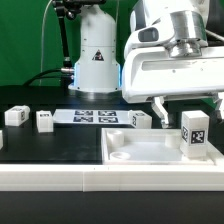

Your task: Assemble one leg

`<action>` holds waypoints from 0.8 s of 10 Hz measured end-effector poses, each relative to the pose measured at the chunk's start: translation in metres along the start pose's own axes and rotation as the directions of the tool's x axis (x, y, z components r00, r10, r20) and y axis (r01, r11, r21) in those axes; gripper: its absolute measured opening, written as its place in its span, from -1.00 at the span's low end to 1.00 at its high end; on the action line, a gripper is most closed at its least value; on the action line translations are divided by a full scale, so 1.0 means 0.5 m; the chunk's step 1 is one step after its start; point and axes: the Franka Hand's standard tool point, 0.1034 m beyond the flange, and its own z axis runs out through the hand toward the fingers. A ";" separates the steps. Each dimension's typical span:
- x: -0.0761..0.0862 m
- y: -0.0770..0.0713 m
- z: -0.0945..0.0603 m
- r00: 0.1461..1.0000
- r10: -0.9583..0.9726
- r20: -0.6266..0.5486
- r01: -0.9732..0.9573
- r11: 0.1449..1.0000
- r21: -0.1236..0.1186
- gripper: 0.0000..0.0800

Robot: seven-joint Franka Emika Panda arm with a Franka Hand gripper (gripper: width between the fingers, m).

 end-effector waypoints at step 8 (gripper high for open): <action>0.033 0.018 0.006 0.973 0.019 0.228 -0.023 1.000 0.016 0.62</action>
Offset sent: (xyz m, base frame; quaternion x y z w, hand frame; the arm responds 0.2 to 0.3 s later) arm 0.0097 -0.0069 0.0077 0.0066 -0.0152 -0.0034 0.9999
